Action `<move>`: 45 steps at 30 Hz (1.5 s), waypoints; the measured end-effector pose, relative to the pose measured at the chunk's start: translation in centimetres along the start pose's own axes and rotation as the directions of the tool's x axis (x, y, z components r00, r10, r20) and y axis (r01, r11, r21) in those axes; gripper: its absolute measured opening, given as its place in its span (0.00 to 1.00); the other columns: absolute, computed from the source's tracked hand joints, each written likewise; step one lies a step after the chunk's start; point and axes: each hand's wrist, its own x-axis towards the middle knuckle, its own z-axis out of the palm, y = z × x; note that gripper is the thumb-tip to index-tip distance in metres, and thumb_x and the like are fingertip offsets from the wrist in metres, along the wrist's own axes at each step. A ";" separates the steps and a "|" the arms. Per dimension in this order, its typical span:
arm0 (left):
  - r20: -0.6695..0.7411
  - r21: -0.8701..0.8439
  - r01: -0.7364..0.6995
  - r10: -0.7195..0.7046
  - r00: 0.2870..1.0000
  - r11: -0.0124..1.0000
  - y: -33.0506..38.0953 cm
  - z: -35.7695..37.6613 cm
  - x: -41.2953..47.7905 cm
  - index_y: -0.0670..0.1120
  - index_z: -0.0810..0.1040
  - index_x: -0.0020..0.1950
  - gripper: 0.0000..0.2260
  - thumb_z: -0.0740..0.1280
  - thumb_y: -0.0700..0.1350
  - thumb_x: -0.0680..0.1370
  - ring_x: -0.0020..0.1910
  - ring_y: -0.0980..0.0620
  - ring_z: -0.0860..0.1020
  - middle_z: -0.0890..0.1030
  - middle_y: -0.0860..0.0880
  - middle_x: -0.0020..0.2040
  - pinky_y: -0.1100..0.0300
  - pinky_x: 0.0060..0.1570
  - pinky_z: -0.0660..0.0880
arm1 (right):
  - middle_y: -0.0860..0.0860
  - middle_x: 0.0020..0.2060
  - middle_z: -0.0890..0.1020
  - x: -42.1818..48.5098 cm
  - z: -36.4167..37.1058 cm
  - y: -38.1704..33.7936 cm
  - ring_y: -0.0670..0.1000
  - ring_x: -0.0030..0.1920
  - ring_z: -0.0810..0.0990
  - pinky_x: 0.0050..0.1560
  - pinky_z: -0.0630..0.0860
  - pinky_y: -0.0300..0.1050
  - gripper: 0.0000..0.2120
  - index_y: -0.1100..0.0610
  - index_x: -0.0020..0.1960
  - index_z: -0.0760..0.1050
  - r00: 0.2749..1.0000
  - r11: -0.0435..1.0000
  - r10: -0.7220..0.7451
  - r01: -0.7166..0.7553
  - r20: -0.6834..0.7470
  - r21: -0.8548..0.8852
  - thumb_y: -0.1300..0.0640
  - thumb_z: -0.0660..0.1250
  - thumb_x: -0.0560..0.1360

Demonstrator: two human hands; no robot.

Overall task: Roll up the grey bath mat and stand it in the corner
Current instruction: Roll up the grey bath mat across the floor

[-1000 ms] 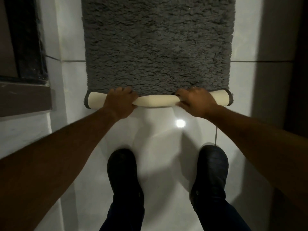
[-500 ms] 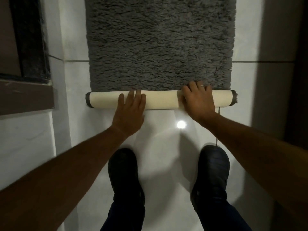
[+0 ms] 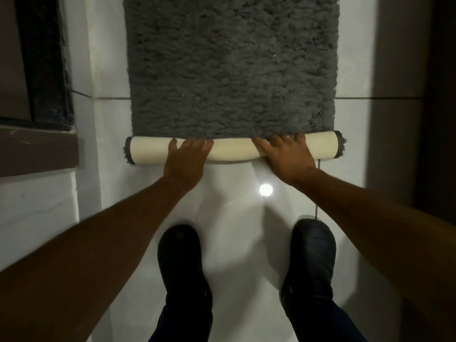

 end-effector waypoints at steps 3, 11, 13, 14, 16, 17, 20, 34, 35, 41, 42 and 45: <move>0.118 -0.088 -0.032 0.042 0.992 0.996 0.3 -0.4 -1.2 0.49 0.67 0.75 0.23 0.64 0.46 0.80 0.69 0.44 0.71 0.74 0.45 0.71 0.44 0.71 0.61 | 0.57 0.66 0.78 -1.3 -0.2 0.5 0.61 0.64 0.76 0.67 0.66 0.64 0.27 0.49 0.77 0.58 0.994 0.996 -0.064 0.057 0.093 0.073 0.45 0.61 0.80; 0.344 -0.134 -0.007 0.053 0.937 0.991 -0.7 -3.6 2.7 0.49 0.69 0.73 0.28 0.72 0.49 0.75 0.67 0.38 0.68 0.70 0.40 0.69 0.42 0.64 0.69 | 0.62 0.79 0.55 -5.2 2.4 -2.4 0.65 0.79 0.52 0.72 0.50 0.74 0.35 0.56 0.81 0.49 0.993 0.996 0.078 -0.073 -0.087 0.060 0.42 0.56 0.80; 0.024 -0.015 0.028 -0.027 0.999 0.999 -0.1 -3.4 1.2 0.47 0.72 0.67 0.28 0.77 0.48 0.70 0.59 0.39 0.72 0.74 0.40 0.61 0.43 0.55 0.71 | 0.62 0.80 0.50 -4.2 2.6 -2.2 0.66 0.79 0.47 0.73 0.46 0.74 0.41 0.56 0.81 0.45 0.992 0.995 0.095 -0.092 -0.078 0.044 0.36 0.56 0.78; -0.126 0.023 0.027 -0.024 0.992 0.999 0.3 -2.7 -0.1 0.46 0.74 0.63 0.24 0.77 0.46 0.70 0.54 0.40 0.74 0.77 0.41 0.57 0.45 0.51 0.72 | 0.62 0.80 0.49 -3.3 2.4 -1.8 0.65 0.79 0.45 0.73 0.45 0.74 0.43 0.56 0.81 0.44 0.992 0.994 0.098 -0.095 -0.080 0.045 0.34 0.57 0.78; -0.284 0.032 -0.027 0.035 0.958 0.999 1.1 -0.6 -2.4 0.44 0.74 0.64 0.21 0.73 0.44 0.72 0.56 0.39 0.74 0.78 0.40 0.58 0.44 0.54 0.70 | 0.62 0.80 0.48 -1.1 1.7 -0.9 0.65 0.79 0.44 0.74 0.44 0.73 0.46 0.56 0.81 0.43 0.991 0.994 0.104 -0.100 -0.087 0.050 0.31 0.56 0.76; -0.266 0.014 -0.045 0.047 0.963 0.999 1.4 0.4 -3.2 0.42 0.72 0.69 0.25 0.70 0.48 0.74 0.64 0.37 0.72 0.75 0.38 0.64 0.41 0.61 0.68 | 0.62 0.80 0.48 -0.1 1.2 -0.4 0.64 0.79 0.44 0.74 0.44 0.73 0.47 0.57 0.81 0.44 0.991 0.994 0.105 -0.102 -0.088 0.046 0.29 0.56 0.75; -0.067 0.028 0.005 -0.004 0.998 1.000 1.8 1.8 -3.0 0.39 0.53 0.80 0.47 0.68 0.63 0.71 0.78 0.35 0.52 0.56 0.35 0.79 0.33 0.74 0.49 | 0.61 0.80 0.48 1.1 0.4 0.0 0.63 0.79 0.44 0.74 0.43 0.73 0.50 0.58 0.81 0.45 0.987 0.993 0.118 -0.114 -0.112 0.040 0.27 0.56 0.73; -0.011 0.141 0.129 -0.129 0.992 0.982 -0.4 -3.4 4.9 0.48 0.56 0.79 0.34 0.69 0.45 0.77 0.70 0.36 0.67 0.70 0.41 0.72 0.28 0.70 0.56 | 0.65 0.73 0.67 3.2 -2.2 1.3 0.66 0.72 0.65 0.70 0.60 0.70 0.33 0.60 0.78 0.56 0.990 0.989 0.099 -0.110 -0.102 -0.102 0.53 0.67 0.78; -0.015 0.140 0.114 -0.113 0.994 0.984 -0.4 -3.5 4.2 0.48 0.58 0.79 0.32 0.69 0.45 0.78 0.68 0.36 0.69 0.72 0.41 0.70 0.29 0.69 0.58 | 0.64 0.71 0.70 2.8 -2.3 1.4 0.66 0.70 0.68 0.69 0.63 0.69 0.33 0.60 0.76 0.58 0.992 0.991 0.087 -0.095 -0.093 -0.094 0.54 0.69 0.77; 0.149 0.035 0.014 -0.019 0.989 0.999 0.7 -1.7 -0.5 0.52 0.63 0.75 0.28 0.66 0.50 0.77 0.64 0.40 0.74 0.75 0.45 0.68 0.35 0.66 0.65 | 0.58 0.66 0.77 -2.4 -0.8 1.0 0.62 0.65 0.74 0.66 0.64 0.63 0.28 0.55 0.73 0.66 0.998 0.996 -0.063 0.063 0.000 0.061 0.47 0.68 0.77; 0.154 0.010 -0.002 0.001 0.988 1.000 0.7 -1.4 -1.5 0.52 0.61 0.76 0.30 0.67 0.51 0.76 0.66 0.41 0.73 0.74 0.44 0.69 0.35 0.66 0.65 | 0.57 0.66 0.77 -3.0 -0.6 0.9 0.61 0.65 0.73 0.66 0.63 0.62 0.28 0.54 0.73 0.66 0.996 0.994 -0.083 0.080 0.040 0.068 0.45 0.68 0.77; -0.060 0.049 -0.050 0.053 0.997 0.998 1.6 0.1 -5.2 0.51 0.56 0.80 0.35 0.65 0.43 0.75 0.75 0.37 0.63 0.66 0.39 0.76 0.30 0.69 0.58 | 0.57 0.69 0.75 -2.4 -0.7 1.4 0.61 0.69 0.71 0.68 0.61 0.64 0.30 0.52 0.76 0.62 0.984 0.990 -0.102 0.087 0.148 0.108 0.43 0.65 0.78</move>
